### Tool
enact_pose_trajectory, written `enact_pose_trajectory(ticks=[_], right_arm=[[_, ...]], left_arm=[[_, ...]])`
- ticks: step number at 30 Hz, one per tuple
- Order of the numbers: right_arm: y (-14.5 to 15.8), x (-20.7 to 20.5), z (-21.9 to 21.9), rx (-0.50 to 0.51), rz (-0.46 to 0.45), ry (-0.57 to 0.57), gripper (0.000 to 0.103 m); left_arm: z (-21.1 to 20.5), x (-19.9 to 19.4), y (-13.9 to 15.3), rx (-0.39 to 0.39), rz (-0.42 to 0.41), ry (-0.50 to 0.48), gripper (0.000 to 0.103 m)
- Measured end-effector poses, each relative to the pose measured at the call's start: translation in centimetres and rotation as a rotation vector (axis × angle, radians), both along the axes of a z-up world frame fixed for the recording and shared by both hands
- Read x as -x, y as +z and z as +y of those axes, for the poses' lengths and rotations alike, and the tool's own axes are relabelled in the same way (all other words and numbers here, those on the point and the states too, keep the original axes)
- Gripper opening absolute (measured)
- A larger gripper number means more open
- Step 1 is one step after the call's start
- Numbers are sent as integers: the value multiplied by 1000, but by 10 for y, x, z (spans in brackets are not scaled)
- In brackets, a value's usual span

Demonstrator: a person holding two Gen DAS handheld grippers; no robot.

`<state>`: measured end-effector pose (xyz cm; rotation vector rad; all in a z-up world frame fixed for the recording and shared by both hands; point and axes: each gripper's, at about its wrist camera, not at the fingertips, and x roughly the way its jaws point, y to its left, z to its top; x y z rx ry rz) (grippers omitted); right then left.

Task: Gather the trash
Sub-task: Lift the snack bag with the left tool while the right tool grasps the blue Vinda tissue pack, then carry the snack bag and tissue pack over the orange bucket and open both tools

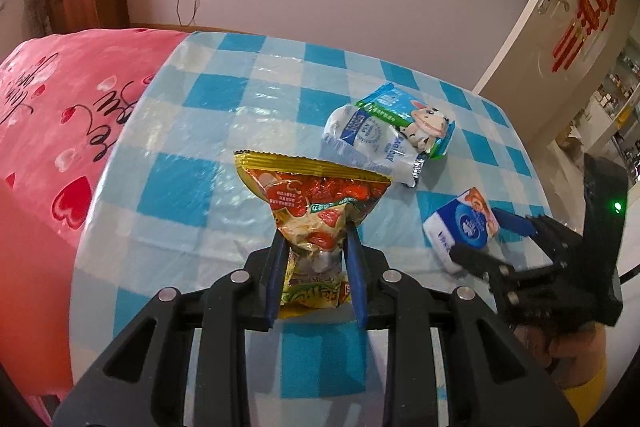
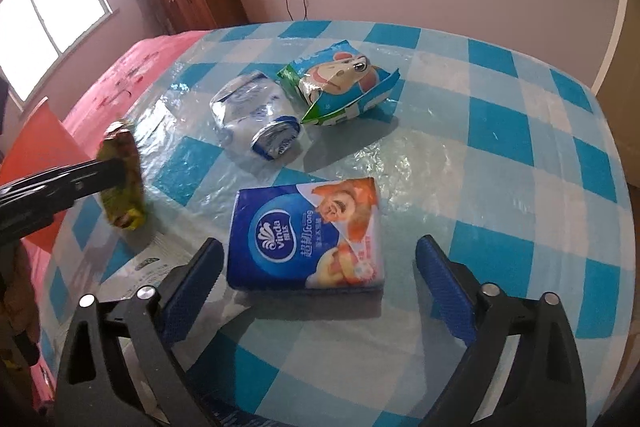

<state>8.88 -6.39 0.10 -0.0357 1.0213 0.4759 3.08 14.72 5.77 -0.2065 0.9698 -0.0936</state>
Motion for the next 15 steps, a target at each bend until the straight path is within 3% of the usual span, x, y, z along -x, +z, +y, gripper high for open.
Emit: enact_pose_trajectory(ticks=[5,15], right_arm=[[-1,3,9,57,-23,10,75],[1,11,-1,71,-52,-47,73]], left_arm=[[9,11,0,-4,-4,12,29],[16,27,-1,19,-24,6,29]])
